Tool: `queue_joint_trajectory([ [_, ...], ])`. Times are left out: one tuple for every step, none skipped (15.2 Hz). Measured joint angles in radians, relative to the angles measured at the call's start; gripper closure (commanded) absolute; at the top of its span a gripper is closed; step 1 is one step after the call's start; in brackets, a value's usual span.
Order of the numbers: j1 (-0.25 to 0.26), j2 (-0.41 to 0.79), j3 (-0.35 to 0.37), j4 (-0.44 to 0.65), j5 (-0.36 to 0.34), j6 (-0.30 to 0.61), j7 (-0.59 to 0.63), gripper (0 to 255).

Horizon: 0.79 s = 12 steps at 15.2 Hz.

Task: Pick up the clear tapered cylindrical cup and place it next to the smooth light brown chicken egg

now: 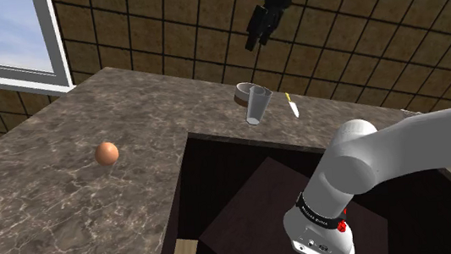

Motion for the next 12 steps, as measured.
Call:
queue_joint_trajectory([
  [0.0,0.0,0.0,0.0,0.0,0.0,0.0,0],
  [-0.002,0.002,-0.005,-0.009,-0.005,0.01,-0.005,0],
  [-0.007,-0.006,-0.016,-0.033,-0.014,0.027,-0.015,0],
  [-0.013,0.001,-0.03,-0.048,-0.025,0.048,-0.027,0],
  [-0.018,0.006,-0.043,-0.071,-0.035,0.076,-0.038,0],
  [-0.023,0.007,-0.052,-0.099,-0.045,0.104,-0.044,0],
  [-0.031,0.015,-0.069,-0.114,-0.057,0.128,-0.059,0],
  [-0.038,0.024,-0.085,-0.131,-0.07,0.154,-0.072,0],
  [-0.043,0.033,-0.095,-0.149,-0.079,0.182,-0.08,0],
  [-0.05,0.036,-0.109,-0.17,-0.091,0.206,-0.091,0],
  [-0.058,0.049,-0.127,-0.18,-0.104,0.231,-0.105,0],
  [-0.065,0.056,-0.14,-0.195,-0.115,0.254,-0.115,0],
])
